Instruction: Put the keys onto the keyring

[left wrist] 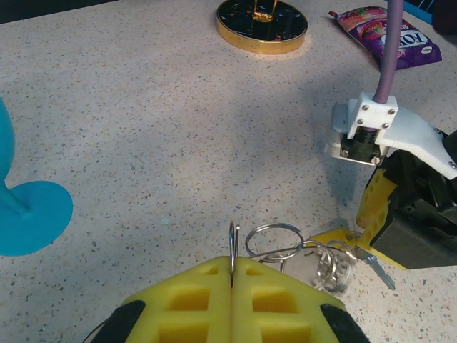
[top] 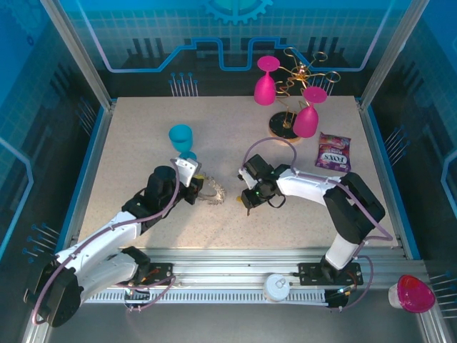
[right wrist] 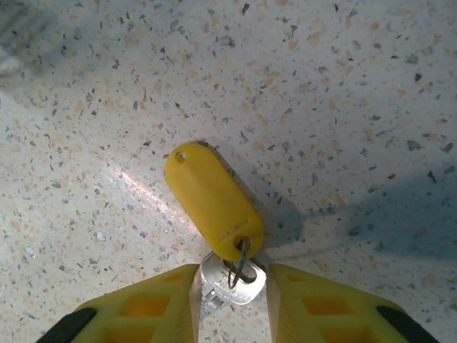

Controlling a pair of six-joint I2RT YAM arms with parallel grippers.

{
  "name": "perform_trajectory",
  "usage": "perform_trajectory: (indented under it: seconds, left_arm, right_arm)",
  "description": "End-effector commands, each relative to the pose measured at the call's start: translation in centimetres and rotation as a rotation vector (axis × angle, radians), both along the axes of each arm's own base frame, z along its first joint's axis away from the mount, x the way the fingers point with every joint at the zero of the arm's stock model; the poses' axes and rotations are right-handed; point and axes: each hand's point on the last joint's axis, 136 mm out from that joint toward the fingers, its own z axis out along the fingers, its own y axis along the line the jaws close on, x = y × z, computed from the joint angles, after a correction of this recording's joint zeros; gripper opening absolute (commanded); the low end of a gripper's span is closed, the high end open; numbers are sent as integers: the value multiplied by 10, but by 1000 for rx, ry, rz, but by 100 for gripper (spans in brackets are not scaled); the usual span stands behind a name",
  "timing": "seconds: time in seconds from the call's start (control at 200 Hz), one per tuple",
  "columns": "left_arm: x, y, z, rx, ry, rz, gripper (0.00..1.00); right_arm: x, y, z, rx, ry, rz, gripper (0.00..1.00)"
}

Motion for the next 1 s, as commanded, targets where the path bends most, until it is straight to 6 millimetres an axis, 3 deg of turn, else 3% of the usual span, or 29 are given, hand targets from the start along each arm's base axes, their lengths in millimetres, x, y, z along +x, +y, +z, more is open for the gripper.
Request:
perform_trajectory:
  seconds: [0.0,0.335,0.585,0.69,0.74,0.836,0.996]
  left_arm:
    - [4,-12,24,-40,-72,-43,0]
    - [4,-11,24,-38,-69,-46,0]
    - [3,-12,24,-36,-68,-49,0]
    - [3,-12,25,-35,-70,-52,0]
    - [3,-12,24,-34,-69,-52,0]
    - [2,-13,25,-32,-71,-61,0]
    - [-2,-19,26,-20,-82,-117,0]
  right_arm:
    - [3,3,1,12,26,-16,26]
    - [3,6,-2,14,38,-13,13]
    - [3,4,-3,8,43,-13,12]
    - [4,3,-2,5,37,-16,5]
    - [5,3,2,11,24,-17,0]
    - [8,4,15,33,-19,-12,0]
    - [8,11,59,145,-175,95,0]
